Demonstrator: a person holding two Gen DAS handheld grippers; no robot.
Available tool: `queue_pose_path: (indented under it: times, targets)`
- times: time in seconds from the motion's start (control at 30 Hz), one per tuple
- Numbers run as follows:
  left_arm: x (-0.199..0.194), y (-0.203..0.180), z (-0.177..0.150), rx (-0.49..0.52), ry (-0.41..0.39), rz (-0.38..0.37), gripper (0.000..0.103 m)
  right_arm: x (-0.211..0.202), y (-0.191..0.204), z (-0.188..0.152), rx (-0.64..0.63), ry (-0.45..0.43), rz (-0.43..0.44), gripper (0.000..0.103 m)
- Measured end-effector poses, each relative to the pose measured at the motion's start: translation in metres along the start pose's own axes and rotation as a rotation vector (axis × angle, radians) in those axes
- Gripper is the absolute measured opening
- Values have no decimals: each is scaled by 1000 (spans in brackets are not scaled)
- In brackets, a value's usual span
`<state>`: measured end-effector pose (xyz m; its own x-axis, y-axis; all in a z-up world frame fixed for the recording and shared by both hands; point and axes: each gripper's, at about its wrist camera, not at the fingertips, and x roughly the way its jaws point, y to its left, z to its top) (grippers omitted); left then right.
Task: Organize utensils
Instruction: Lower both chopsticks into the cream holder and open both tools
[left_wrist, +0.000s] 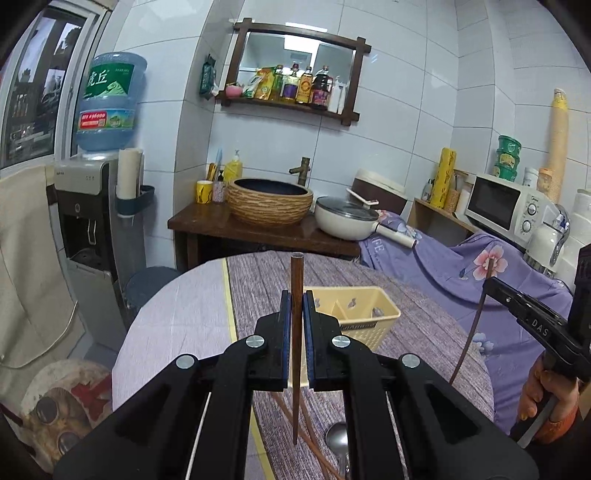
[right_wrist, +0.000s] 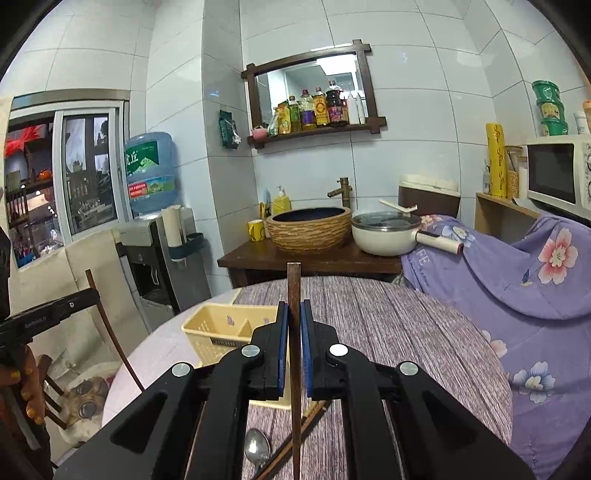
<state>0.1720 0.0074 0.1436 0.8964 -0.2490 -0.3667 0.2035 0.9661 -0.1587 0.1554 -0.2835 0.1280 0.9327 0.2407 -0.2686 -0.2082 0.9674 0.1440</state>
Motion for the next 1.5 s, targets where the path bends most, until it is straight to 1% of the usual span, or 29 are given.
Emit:
queue_pose_path:
  times: [0.1, 0.17, 0.3, 0.4, 0.5, 0.6, 0.7, 0.8, 0.9, 1.07, 1.27, 1.43, 1.47, 1.5]
  targets:
    - [-2, -11, 26, 33, -24, -24, 7, 1, 2, 24, 17, -31, 45, 7]
    - [-4, -18, 48, 49, -54, -35, 7, 1, 6, 46, 21, -69, 61, 7]
    - [-5, -33, 96, 68, -123, -33, 7, 8, 15, 91, 50, -151, 82, 7]
    - [3, -41, 125, 46, -172, -28, 7, 20, 27, 115, 31, -214, 63, 7]
    - [17, -48, 137, 50, -191, -9, 7, 39, 36, 119, 21, -227, 36, 7]
    - [38, -52, 131, 50, -189, 10, 7, 57, 39, 108, 12, -241, 8, 7]
    - [59, -53, 113, 53, -184, 33, 7, 78, 36, 90, 32, -199, -8, 7]
    - [74, -52, 89, 61, -167, 35, 7, 95, 33, 67, 39, -155, -29, 7]
    - [91, -50, 65, 55, -117, 31, 7, 108, 30, 48, 53, -106, -29, 7]
    - [117, -39, 38, 21, -30, 32, 7, 120, 26, 27, 61, -58, -39, 7]
    - [139, -33, 16, 20, 41, 37, 7, 127, 24, 15, 64, -26, -40, 7]
    - [147, -31, 6, 17, 63, 38, 7, 126, 23, 14, 60, -25, -45, 8]
    - [147, -31, 6, 14, 59, 40, 7, 126, 22, 14, 63, -23, -40, 9]
    - [146, -29, 5, 7, 49, 42, 7, 126, 21, 14, 67, -22, -37, 14]
